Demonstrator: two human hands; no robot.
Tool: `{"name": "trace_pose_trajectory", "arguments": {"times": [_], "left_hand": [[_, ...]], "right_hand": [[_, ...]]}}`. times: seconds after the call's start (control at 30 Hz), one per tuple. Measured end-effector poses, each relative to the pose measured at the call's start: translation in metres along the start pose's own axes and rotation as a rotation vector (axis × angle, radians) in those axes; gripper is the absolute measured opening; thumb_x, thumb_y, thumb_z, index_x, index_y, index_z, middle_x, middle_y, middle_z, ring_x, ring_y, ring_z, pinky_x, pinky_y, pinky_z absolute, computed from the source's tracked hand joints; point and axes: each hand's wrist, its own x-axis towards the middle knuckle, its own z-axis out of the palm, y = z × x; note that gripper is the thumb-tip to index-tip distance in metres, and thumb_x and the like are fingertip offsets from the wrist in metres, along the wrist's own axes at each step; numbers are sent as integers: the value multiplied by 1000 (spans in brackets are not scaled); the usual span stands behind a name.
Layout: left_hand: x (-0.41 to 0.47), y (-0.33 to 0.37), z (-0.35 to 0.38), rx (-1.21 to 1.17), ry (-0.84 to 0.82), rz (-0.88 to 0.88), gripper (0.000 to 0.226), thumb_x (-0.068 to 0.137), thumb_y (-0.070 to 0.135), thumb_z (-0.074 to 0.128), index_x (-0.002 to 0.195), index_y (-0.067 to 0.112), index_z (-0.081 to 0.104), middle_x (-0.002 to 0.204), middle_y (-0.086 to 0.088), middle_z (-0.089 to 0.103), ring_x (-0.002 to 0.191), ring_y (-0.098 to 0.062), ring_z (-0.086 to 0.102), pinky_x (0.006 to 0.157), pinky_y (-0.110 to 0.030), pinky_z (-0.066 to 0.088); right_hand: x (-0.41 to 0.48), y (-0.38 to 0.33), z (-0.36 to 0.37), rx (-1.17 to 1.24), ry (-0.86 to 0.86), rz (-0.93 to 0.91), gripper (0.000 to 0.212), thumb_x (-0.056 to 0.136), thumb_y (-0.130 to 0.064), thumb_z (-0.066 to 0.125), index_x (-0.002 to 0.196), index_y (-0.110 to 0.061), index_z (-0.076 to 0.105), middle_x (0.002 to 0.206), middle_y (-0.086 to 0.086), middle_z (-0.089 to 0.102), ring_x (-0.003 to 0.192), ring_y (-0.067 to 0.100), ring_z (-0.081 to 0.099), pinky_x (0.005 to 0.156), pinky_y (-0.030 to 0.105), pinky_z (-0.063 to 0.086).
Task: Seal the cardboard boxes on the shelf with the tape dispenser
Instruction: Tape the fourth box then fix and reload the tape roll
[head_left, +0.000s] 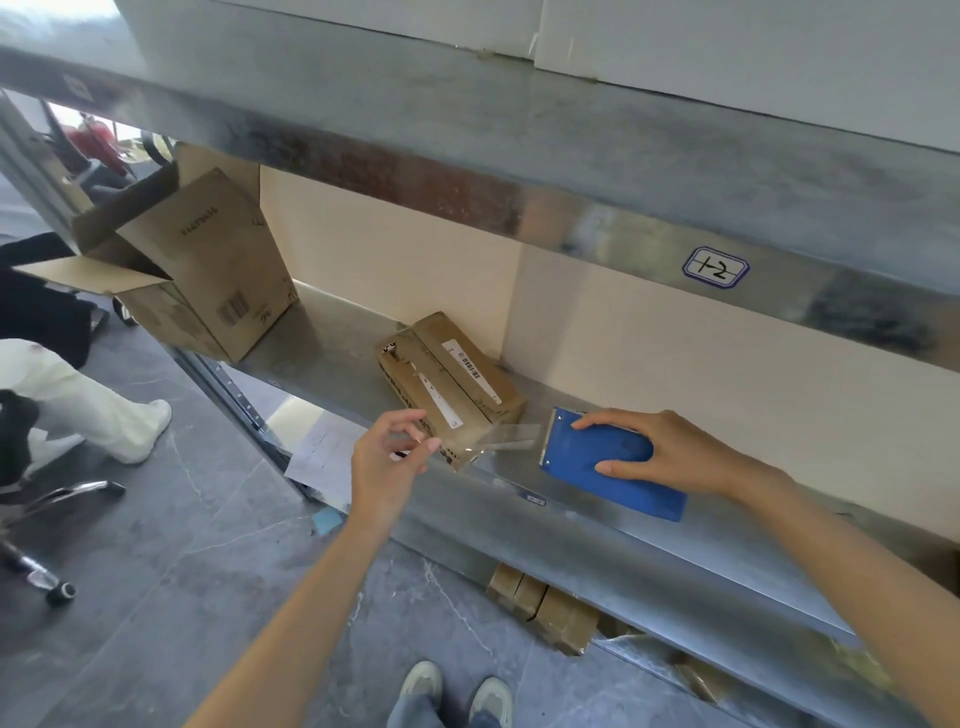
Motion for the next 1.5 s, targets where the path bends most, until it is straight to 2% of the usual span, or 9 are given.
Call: {"name": "trace_pose_trajectory", "arguments": {"times": [0.1, 0.3, 0.43, 0.63, 0.83, 1.0, 1.17, 1.33, 1.5], "left_hand": [[-2, -10, 6, -2, 17, -26, 24, 84, 6, 78, 103, 19, 71, 75, 6, 61, 74, -13, 66, 59, -23, 55], [-3, -28, 14, 51, 25, -9, 24, 86, 5, 74, 95, 27, 73, 74, 13, 58, 81, -29, 69, 71, -38, 59], [3, -37, 16, 76, 34, 18, 26, 86, 8, 76, 100, 29, 74, 75, 15, 59, 85, -28, 67, 80, -51, 59], [3, -45, 22, 150, 45, 100, 27, 88, 6, 72, 101, 30, 71, 80, 11, 59, 79, -6, 61, 74, -23, 51], [1, -55, 27, 205, 46, 257, 29, 92, -1, 65, 111, 20, 70, 101, 7, 50, 85, -7, 59, 74, -15, 52], [1, -68, 28, 284, 14, 400, 25, 94, 1, 61, 116, 10, 68, 131, -3, 45, 93, -12, 60, 80, -16, 51], [8, -78, 26, 542, 50, 460, 31, 84, 15, 69, 115, 17, 65, 140, 6, 50, 126, -13, 43, 102, -32, 40], [17, -83, 25, 528, -19, 521, 36, 83, 10, 71, 117, 17, 61, 138, 1, 60, 143, -18, 39, 116, -46, 33], [32, -81, 21, 614, 18, 479, 45, 82, 1, 77, 115, 24, 58, 134, -5, 63, 125, -18, 56, 99, -54, 51]], "right_hand": [[1, 1, -1, -12, 4, 11, 48, 87, -43, 70, 120, -70, 47, 114, -25, 66, 88, 23, 66, 86, 41, 53], [3, 11, 0, -54, -8, 42, 47, 86, -50, 67, 119, -74, 44, 110, -10, 70, 86, 24, 66, 84, 43, 54], [3, 7, -1, -71, -1, 53, 48, 87, -47, 68, 119, -73, 45, 113, -34, 63, 82, 20, 66, 82, 39, 54], [4, 5, 0, -63, 8, 44, 47, 87, -46, 68, 121, -71, 46, 117, -49, 52, 93, 21, 67, 86, 41, 53], [6, 7, 3, -82, 24, 56, 49, 87, -47, 67, 122, -73, 44, 127, -41, 53, 95, 20, 67, 88, 40, 53], [8, 7, 3, -127, 18, 77, 47, 88, -45, 67, 121, -71, 45, 125, -38, 56, 67, 20, 59, 76, 34, 52], [16, 15, 5, -173, 3, 86, 48, 87, -54, 62, 122, -75, 38, 117, -3, 70, 51, 10, 41, 69, 34, 50], [18, 18, 4, -164, 10, 77, 47, 87, -52, 64, 121, -75, 39, 116, -9, 69, 50, 8, 41, 70, 34, 50], [18, 17, 3, -129, 20, 67, 48, 87, -50, 67, 120, -74, 42, 122, -22, 65, 64, 17, 58, 76, 36, 53]]}}
